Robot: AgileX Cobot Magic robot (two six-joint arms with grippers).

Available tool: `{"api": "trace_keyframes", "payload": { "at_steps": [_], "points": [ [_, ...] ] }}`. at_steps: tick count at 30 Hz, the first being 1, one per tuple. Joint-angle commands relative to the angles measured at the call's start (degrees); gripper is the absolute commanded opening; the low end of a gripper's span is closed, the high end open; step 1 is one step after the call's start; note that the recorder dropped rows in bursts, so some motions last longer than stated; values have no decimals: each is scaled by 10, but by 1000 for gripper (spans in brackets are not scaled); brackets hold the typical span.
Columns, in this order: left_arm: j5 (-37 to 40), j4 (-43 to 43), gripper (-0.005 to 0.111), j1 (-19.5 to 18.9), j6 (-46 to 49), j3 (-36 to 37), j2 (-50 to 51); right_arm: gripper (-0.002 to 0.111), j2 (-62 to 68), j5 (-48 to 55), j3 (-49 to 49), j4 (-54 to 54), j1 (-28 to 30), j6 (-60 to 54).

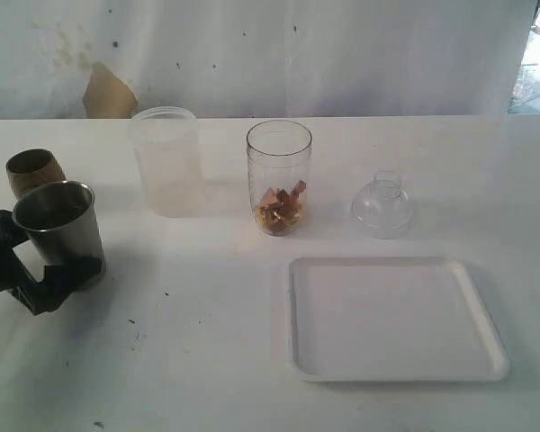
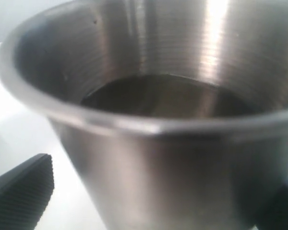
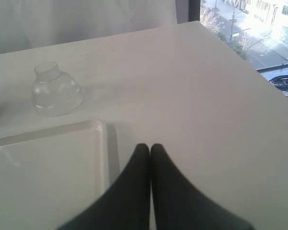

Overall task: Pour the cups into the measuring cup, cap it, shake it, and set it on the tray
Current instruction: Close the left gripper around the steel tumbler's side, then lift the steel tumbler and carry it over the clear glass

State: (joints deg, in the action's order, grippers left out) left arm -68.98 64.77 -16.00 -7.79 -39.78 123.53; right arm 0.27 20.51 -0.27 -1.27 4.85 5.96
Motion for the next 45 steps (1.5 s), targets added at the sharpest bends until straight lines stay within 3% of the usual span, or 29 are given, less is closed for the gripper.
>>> {"api": "trace_keyframes", "payload": {
  "at_steps": [1, 11, 45],
  "points": [
    [-10, -10, 105, 3, -29, -11, 0, 0, -3, -4, 3, -2, -2, 3],
    [-10, -11, 105, 41, -40, -36, 0, 0, -3, -4, 3, -2, -2, 3],
    [-10, -13, 105, 41, -42, -37, 0, 0, -3, -4, 3, -2, -2, 3]
  ]
}}
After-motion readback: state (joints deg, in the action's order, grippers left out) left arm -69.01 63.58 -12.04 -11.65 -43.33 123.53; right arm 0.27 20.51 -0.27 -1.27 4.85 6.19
